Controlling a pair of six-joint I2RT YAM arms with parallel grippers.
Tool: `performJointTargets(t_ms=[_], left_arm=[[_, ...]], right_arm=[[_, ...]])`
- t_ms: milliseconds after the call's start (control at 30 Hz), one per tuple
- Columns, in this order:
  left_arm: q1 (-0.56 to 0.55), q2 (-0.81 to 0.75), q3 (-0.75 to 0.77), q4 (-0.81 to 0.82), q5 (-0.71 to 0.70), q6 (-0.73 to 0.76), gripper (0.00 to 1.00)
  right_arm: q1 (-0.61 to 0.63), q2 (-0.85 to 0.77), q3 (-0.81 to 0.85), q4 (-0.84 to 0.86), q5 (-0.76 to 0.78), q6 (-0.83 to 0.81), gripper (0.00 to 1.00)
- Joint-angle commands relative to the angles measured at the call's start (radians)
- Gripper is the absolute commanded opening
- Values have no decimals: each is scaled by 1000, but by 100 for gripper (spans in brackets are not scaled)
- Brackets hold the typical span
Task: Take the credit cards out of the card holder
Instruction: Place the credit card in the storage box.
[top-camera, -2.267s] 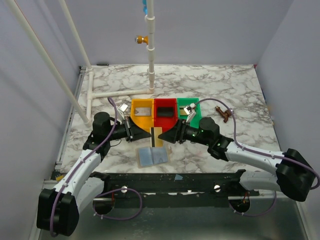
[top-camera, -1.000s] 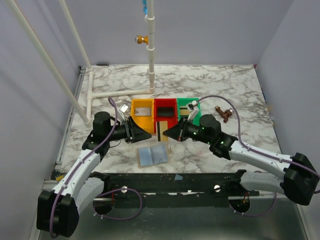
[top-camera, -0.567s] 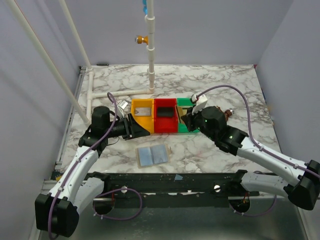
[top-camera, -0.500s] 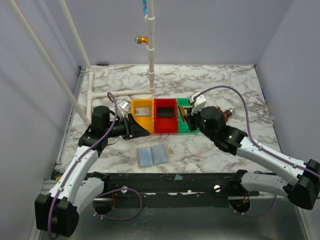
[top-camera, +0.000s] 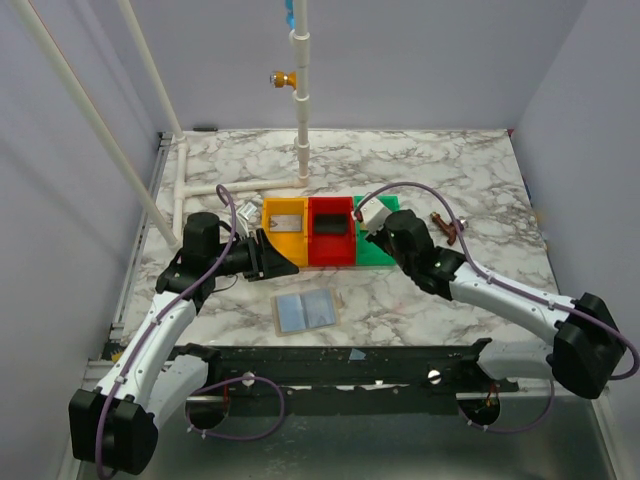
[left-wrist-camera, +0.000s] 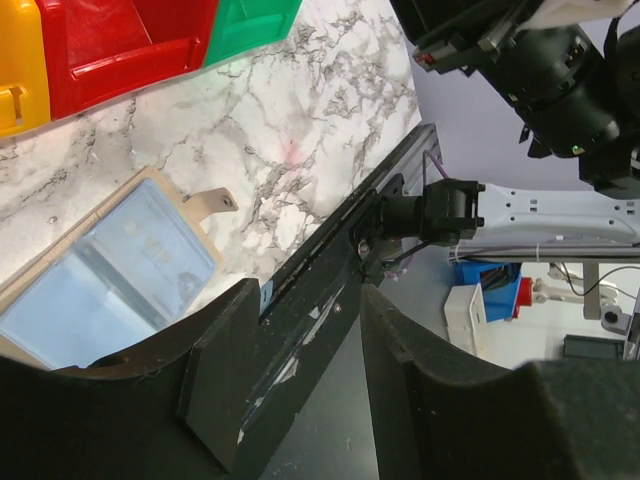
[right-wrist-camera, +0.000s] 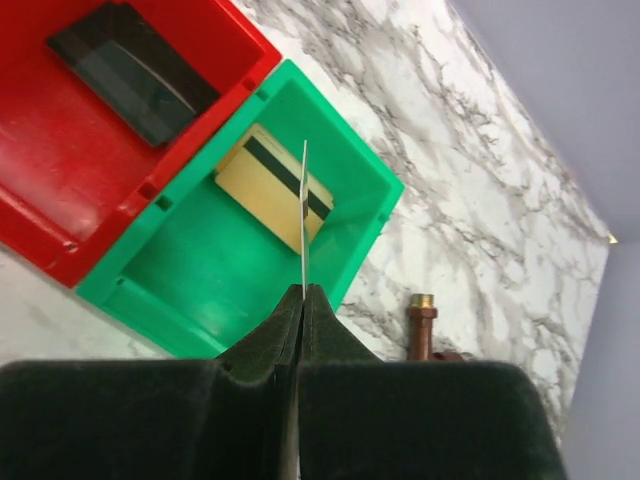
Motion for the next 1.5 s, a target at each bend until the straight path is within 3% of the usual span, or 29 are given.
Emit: performJointTargets(t_ms=[0, 200, 567, 1467], left_arm=[[6, -4, 20, -10, -4, 25, 47], [6, 3, 21, -6, -1, 23, 47], [6, -3, 7, 20, 15, 11, 46], [7, -30, 2, 14, 27, 19, 46]], right_arm=[[-31, 52, -20, 133, -35, -180, 1], [-69, 119, -55, 232, -154, -332, 1], [-112, 242, -56, 272, -169, -491, 1], [-174, 471, -26, 482, -158, -482, 1]])
